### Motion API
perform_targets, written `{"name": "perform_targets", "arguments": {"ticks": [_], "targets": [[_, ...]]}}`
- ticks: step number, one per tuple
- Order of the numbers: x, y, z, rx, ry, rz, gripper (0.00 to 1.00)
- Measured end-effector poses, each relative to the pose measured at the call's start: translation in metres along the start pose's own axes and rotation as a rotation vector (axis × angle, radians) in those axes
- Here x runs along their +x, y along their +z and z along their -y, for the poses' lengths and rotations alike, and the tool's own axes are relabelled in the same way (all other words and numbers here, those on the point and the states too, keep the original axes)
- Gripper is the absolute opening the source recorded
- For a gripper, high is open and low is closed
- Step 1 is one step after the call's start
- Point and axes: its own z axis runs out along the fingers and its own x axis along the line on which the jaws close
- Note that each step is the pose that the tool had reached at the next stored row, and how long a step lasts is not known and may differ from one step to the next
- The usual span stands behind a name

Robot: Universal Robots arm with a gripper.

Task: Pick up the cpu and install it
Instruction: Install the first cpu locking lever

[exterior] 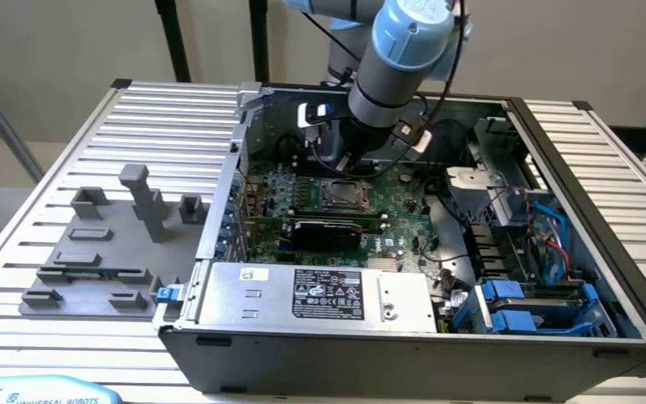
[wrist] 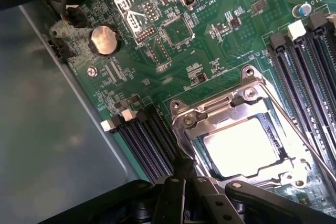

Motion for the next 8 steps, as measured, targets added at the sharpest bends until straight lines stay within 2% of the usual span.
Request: {"name": "perform_targets", "arguments": {"ticks": [8], "targets": [[-0.0041, 0.0007, 0.0052, 0.0066, 0.002, 0.0031, 0.11]]}}
